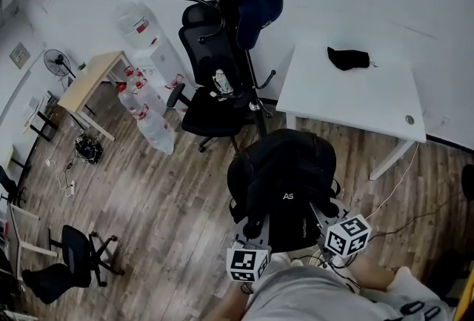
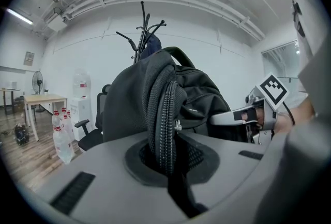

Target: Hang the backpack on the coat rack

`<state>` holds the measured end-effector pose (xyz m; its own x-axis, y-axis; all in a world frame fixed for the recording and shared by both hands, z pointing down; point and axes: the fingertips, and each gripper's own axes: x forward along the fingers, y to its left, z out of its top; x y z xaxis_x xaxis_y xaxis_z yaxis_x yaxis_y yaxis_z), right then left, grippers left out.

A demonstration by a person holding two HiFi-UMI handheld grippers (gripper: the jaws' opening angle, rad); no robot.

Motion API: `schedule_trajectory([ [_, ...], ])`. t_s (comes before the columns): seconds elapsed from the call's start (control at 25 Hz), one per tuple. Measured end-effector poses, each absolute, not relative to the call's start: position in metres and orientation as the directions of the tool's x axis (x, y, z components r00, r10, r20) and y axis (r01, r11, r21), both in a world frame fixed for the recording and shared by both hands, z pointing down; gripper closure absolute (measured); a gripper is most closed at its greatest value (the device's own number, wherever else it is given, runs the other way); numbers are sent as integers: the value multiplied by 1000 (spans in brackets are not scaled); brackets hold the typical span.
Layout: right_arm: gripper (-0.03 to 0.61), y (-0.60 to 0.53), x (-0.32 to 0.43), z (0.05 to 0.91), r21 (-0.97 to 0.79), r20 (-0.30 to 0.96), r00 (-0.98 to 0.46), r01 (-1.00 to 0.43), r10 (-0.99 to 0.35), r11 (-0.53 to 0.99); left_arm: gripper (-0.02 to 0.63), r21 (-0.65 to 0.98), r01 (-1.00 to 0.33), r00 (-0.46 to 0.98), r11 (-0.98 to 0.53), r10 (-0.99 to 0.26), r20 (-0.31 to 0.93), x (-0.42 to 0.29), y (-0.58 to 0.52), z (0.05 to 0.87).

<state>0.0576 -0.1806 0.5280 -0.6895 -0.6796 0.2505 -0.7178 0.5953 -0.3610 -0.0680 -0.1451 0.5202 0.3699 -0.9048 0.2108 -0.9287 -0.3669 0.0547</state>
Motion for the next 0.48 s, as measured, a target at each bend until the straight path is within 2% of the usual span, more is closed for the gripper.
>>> schedule_trajectory([
  [0.48, 552, -258, 27, 558, -367, 294, -632, -767, -717, 526, 597, 65, -893, 447, -445, -863, 237, -99, -224, 548],
])
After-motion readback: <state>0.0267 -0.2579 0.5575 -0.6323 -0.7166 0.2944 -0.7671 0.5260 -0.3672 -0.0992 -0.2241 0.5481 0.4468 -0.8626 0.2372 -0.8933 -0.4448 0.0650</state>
